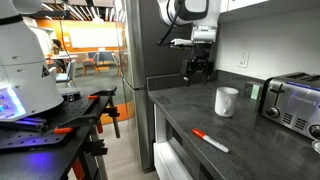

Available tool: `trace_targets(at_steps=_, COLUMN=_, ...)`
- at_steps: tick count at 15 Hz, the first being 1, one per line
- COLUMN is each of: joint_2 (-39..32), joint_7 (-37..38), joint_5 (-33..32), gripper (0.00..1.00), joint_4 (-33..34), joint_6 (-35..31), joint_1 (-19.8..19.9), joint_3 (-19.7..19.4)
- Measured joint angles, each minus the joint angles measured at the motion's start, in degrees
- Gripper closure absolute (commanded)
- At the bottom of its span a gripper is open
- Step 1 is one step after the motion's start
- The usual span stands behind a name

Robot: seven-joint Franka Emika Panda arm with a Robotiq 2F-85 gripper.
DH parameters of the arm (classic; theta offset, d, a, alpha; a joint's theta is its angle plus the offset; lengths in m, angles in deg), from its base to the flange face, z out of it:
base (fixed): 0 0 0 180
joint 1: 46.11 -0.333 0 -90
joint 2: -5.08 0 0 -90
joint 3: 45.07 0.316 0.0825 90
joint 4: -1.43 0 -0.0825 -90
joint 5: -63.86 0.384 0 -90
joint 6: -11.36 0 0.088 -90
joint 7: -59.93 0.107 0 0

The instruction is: Put the marker in the mug

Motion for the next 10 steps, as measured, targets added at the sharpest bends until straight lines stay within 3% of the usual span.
trace_targets(at_steps=5, joint_2=-0.01, joint_7=-0.78, joint_5=1.15, gripper=0.0, joint_4=-0.05, joint_6=-0.06, joint_1=-0.94, joint_3=-1.4)
trace_targets(at_steps=10, joint_2=-2.98, joint_7=-2.57, joint_5=4.86, gripper=0.0, joint_4=-1.42, joint_6=-4.02, joint_1=-0.74, joint_3=-7.94)
